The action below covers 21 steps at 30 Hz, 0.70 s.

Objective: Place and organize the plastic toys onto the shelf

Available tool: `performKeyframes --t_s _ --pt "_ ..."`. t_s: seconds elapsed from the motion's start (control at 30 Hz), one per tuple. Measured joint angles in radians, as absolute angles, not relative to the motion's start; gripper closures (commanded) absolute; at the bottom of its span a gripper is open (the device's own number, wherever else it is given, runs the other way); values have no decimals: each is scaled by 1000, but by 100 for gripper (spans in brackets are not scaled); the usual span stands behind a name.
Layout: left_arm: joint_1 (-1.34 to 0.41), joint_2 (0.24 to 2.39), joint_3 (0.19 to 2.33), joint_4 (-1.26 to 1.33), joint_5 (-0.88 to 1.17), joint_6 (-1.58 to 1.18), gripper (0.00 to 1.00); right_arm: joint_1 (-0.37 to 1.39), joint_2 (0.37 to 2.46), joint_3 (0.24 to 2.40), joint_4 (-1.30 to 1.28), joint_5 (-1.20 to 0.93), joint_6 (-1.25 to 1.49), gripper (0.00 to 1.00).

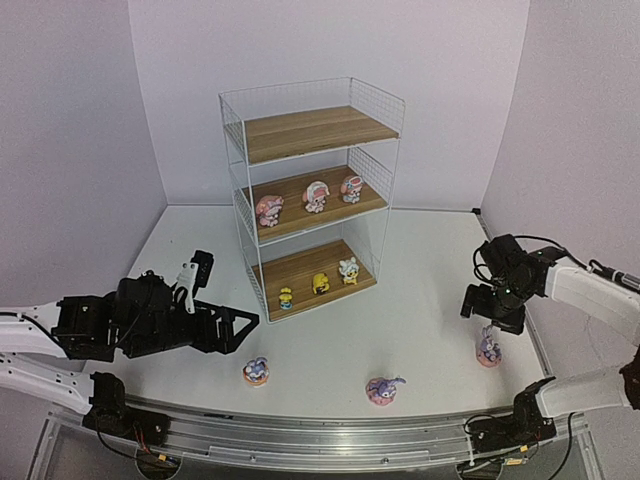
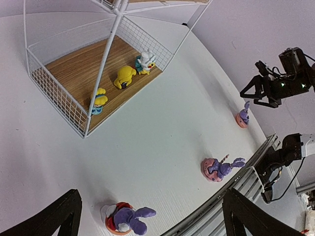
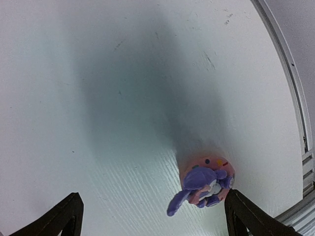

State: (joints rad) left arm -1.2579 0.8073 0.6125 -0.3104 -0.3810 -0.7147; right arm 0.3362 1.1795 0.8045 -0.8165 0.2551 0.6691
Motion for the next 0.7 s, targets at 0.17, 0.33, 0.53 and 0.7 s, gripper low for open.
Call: performKeyframes --t_s 0.17,0.33,0.53,0.7 --pt "-1258 835 612 -276 -352 -678 0 336 1167 772 -839 318 690 10" --pt "-1258 844 611 -263 -342 -671 0 336 1196 771 -838 337 699 19" --pt "-1258 846 605 -233 -336 -651 0 336 1293 769 -832 352 711 29" --pt "-1258 845 594 -216 -335 -650 0 336 1368 769 -828 368 728 50"
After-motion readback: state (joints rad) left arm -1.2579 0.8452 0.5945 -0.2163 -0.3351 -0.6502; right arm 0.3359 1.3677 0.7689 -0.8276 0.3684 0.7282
